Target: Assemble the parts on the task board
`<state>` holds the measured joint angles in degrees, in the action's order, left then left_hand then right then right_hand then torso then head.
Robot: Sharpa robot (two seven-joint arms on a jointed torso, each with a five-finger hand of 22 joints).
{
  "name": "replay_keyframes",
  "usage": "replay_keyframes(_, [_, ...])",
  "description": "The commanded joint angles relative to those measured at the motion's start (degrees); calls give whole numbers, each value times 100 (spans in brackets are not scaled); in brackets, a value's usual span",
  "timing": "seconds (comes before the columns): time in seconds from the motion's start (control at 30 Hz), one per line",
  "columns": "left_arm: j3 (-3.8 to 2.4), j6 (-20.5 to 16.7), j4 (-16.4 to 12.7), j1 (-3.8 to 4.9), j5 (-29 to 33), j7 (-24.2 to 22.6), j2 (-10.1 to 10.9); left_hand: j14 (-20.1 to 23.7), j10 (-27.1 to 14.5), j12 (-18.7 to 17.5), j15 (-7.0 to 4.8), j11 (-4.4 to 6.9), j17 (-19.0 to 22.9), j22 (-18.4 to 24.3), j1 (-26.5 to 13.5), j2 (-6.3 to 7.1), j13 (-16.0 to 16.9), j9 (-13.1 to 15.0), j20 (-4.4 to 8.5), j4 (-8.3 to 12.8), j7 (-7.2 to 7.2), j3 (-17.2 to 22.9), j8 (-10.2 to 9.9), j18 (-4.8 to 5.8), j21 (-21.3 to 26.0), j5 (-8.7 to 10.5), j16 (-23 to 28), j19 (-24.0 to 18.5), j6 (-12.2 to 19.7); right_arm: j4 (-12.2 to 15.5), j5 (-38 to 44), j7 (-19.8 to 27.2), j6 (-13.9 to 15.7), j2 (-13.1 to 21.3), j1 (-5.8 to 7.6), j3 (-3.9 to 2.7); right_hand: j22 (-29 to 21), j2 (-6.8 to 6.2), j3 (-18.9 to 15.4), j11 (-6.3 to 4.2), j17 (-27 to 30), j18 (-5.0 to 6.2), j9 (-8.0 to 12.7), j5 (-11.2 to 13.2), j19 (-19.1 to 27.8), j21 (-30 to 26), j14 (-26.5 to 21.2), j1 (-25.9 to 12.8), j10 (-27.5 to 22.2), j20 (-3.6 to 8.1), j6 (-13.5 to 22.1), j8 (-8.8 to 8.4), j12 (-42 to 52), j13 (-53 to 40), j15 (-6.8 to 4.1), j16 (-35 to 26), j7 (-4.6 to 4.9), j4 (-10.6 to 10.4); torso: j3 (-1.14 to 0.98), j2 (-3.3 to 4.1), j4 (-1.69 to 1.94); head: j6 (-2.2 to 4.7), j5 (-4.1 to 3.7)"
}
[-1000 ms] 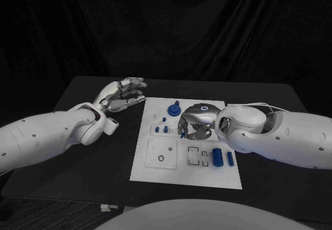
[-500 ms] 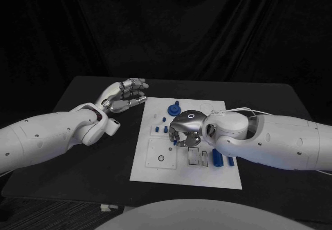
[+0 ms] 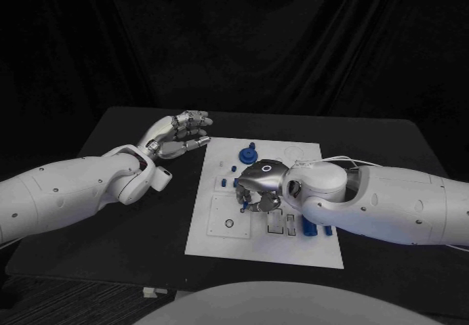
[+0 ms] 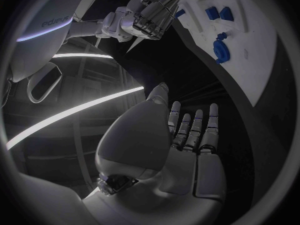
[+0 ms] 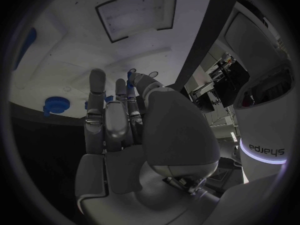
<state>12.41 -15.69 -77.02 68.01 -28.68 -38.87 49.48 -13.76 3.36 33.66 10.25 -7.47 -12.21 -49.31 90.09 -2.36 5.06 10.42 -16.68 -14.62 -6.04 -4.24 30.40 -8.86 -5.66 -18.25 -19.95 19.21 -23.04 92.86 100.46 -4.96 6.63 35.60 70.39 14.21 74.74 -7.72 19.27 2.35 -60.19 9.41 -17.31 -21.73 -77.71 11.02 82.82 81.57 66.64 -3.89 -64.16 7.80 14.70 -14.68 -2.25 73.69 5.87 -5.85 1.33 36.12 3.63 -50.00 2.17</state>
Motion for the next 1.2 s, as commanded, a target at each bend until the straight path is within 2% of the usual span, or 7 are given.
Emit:
replay_keyframes(0.03, [-5,57,-17,-7,39,-217,-10,-43,14,21,12,-30,-7,6,13,-67,-7,-9,-1,17,-42,-9,35,-20,-30,-22,-37,43,2,-13,82,-125,-50,-20,-22,-3,2,-47,30,-3,-1,79,-10,-17,-29,7,26,-6,46,11,-23,-11,-22,10,21,-7,-10,19,0,-2,-2,0,7])
replay_keyframes(1.2, [-5,125,30,-19,39,-169,-61,-121,13,32,67,-16,-22,10,16,-96,-33,-30,-2,30,-69,-28,40,-1,-56,-21,-108,93,-11,-63,82,-89,0,-98,-125,-4,-2,-51,31,-5,18,84,-6,-10,-30,-28,23,-3,61,11,-41,-15,-32,18,19,-17,-12,31,-2,-7,-3,0,18])
